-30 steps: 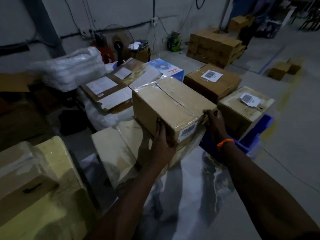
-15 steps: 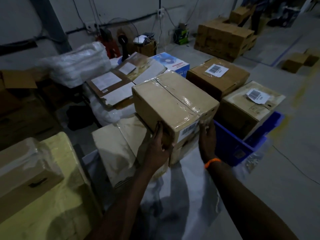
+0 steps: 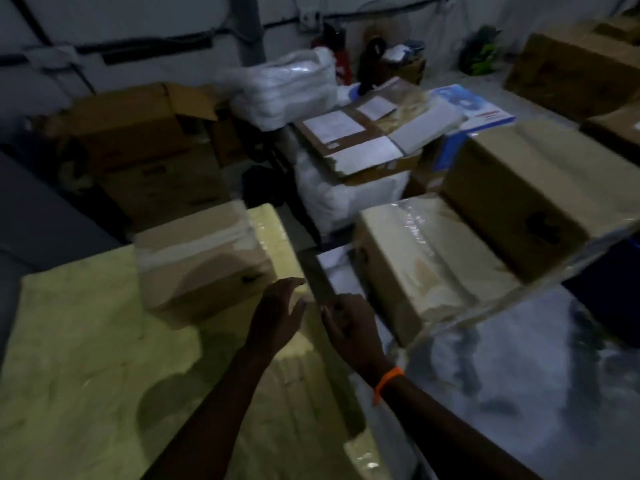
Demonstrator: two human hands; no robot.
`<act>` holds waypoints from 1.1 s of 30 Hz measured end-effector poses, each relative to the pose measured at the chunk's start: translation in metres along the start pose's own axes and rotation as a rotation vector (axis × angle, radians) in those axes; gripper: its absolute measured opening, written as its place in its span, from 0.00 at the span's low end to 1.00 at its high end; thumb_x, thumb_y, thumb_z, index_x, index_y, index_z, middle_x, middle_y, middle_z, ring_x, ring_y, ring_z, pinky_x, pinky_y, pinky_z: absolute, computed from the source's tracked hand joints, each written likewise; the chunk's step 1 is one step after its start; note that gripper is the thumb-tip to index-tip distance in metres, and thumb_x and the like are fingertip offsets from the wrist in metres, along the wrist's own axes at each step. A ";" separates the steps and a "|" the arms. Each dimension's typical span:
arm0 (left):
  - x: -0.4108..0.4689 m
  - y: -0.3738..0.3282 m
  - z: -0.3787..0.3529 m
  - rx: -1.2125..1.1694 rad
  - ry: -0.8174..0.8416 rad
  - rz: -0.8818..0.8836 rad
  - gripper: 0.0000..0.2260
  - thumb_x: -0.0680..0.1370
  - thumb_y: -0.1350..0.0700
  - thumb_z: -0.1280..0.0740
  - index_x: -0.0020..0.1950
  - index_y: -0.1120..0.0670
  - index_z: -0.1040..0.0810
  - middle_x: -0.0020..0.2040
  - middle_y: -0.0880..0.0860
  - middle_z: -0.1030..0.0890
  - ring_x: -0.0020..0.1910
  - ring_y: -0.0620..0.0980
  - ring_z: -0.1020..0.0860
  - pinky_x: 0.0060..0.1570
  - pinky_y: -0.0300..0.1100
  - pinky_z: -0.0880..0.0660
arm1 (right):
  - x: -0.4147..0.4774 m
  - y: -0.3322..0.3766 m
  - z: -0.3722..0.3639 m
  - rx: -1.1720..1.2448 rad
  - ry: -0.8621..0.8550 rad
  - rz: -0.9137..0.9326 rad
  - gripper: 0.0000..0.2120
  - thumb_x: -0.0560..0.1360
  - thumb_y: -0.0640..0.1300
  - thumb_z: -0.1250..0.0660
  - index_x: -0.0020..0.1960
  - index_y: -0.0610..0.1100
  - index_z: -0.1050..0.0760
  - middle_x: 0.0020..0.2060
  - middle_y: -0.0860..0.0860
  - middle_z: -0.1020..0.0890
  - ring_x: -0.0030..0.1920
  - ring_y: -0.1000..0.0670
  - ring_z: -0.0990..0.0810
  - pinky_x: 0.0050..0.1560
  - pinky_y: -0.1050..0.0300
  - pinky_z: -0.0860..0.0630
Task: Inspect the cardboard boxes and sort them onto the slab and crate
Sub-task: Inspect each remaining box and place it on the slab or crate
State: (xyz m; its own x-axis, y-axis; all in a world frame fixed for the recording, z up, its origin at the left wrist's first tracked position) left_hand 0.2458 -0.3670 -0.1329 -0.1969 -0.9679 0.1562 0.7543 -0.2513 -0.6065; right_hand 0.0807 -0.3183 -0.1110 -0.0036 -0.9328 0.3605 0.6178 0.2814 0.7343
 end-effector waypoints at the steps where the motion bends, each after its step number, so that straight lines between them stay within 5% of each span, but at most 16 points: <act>1: -0.007 0.038 0.020 0.043 -0.031 0.022 0.16 0.81 0.49 0.37 0.67 0.52 0.22 0.64 0.54 0.20 0.64 0.56 0.23 0.64 0.50 0.25 | 0.012 0.010 -0.028 -0.015 0.040 0.021 0.08 0.80 0.43 0.29 0.44 0.44 0.24 0.38 0.47 0.21 0.42 0.50 0.25 0.41 0.58 0.33; 4: -0.021 0.140 0.070 0.164 -0.086 0.126 0.22 0.80 0.44 0.43 0.64 0.55 0.20 0.61 0.57 0.19 0.62 0.59 0.23 0.63 0.52 0.26 | 0.046 0.018 -0.104 -0.068 0.168 -0.007 0.11 0.78 0.48 0.28 0.52 0.41 0.19 0.46 0.45 0.17 0.49 0.44 0.19 0.49 0.48 0.22; 7: -0.028 0.211 0.112 0.260 -0.156 0.191 0.21 0.79 0.47 0.44 0.60 0.58 0.19 0.56 0.59 0.19 0.56 0.63 0.21 0.59 0.53 0.27 | 0.080 0.015 -0.147 -0.181 0.268 -0.102 0.21 0.76 0.47 0.24 0.62 0.34 0.21 0.54 0.37 0.18 0.58 0.36 0.21 0.57 0.51 0.29; 11: -0.052 0.289 0.130 0.348 -0.113 0.363 0.29 0.81 0.38 0.49 0.64 0.57 0.20 0.62 0.60 0.20 0.64 0.64 0.24 0.65 0.55 0.30 | 0.116 0.005 -0.185 -0.089 0.350 -0.234 0.23 0.76 0.46 0.24 0.66 0.36 0.22 0.59 0.41 0.17 0.60 0.45 0.20 0.50 0.67 0.33; 13: -0.067 0.311 0.120 0.260 -0.051 0.396 0.36 0.80 0.32 0.53 0.70 0.56 0.23 0.67 0.60 0.21 0.69 0.64 0.27 0.70 0.55 0.32 | 0.120 -0.011 -0.207 -0.015 0.389 -0.337 0.30 0.73 0.57 0.22 0.69 0.41 0.23 0.60 0.47 0.17 0.61 0.48 0.19 0.58 0.62 0.28; 15: -0.077 0.310 0.112 0.118 0.033 0.445 0.36 0.78 0.33 0.47 0.78 0.54 0.33 0.76 0.60 0.30 0.76 0.61 0.34 0.70 0.51 0.31 | 0.115 -0.027 -0.228 0.090 0.414 -0.426 0.30 0.71 0.61 0.22 0.67 0.47 0.23 0.59 0.50 0.16 0.61 0.48 0.18 0.63 0.51 0.23; 18: -0.077 0.295 0.108 0.052 0.041 0.417 0.37 0.78 0.38 0.38 0.81 0.55 0.42 0.81 0.56 0.39 0.79 0.55 0.40 0.71 0.47 0.34 | 0.110 -0.022 -0.229 0.235 0.334 -0.524 0.22 0.76 0.53 0.24 0.66 0.54 0.28 0.56 0.53 0.18 0.56 0.48 0.20 0.59 0.47 0.22; 22: -0.080 0.287 0.118 -0.005 -0.060 0.454 0.36 0.77 0.38 0.33 0.80 0.55 0.37 0.79 0.56 0.34 0.75 0.56 0.31 0.68 0.45 0.31 | 0.102 -0.030 -0.225 0.377 0.414 -0.755 0.15 0.79 0.54 0.29 0.62 0.50 0.25 0.51 0.52 0.21 0.51 0.48 0.24 0.56 0.47 0.25; 24: -0.088 0.275 0.129 -0.069 -0.159 0.476 0.35 0.74 0.39 0.35 0.77 0.55 0.31 0.75 0.56 0.29 0.70 0.56 0.26 0.64 0.42 0.29 | 0.098 -0.030 -0.208 0.348 0.394 -0.699 0.09 0.79 0.51 0.28 0.54 0.46 0.21 0.47 0.49 0.18 0.46 0.49 0.21 0.47 0.53 0.24; 27: -0.103 0.231 0.142 -0.114 -0.314 0.405 0.29 0.75 0.41 0.34 0.72 0.55 0.24 0.67 0.55 0.20 0.64 0.52 0.21 0.57 0.37 0.29 | 0.073 -0.037 -0.166 0.370 0.250 -0.635 0.22 0.73 0.55 0.23 0.55 0.38 0.20 0.45 0.47 0.13 0.48 0.46 0.14 0.41 0.57 0.21; 30: -0.125 0.190 0.154 -0.166 -0.426 0.408 0.25 0.77 0.40 0.32 0.69 0.52 0.21 0.62 0.53 0.17 0.59 0.48 0.19 0.54 0.39 0.23 | 0.032 -0.036 -0.123 0.392 0.194 -0.628 0.22 0.77 0.51 0.25 0.54 0.31 0.22 0.38 0.51 0.14 0.40 0.54 0.15 0.35 0.63 0.22; 33: -0.149 0.151 0.172 -0.190 -0.516 0.428 0.24 0.78 0.38 0.32 0.68 0.49 0.20 0.60 0.51 0.16 0.58 0.48 0.19 0.54 0.44 0.20 | -0.012 -0.010 -0.074 0.428 0.126 -0.611 0.26 0.77 0.57 0.25 0.56 0.33 0.24 0.46 0.43 0.15 0.45 0.49 0.13 0.36 0.59 0.20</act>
State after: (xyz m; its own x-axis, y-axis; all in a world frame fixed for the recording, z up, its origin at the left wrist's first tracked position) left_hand 0.4962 -0.2609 -0.1136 0.4514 -0.8709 0.1946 0.5672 0.1117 -0.8160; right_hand 0.1325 -0.3267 -0.1648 -0.1416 -0.9623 -0.2322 0.1751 -0.2552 0.9509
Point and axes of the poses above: each hand's wrist, its own x-axis towards the middle knuckle, its own z-axis out of the back of the hand, y = z × x, the point moved 9 cm from there along x, towards the middle knuckle
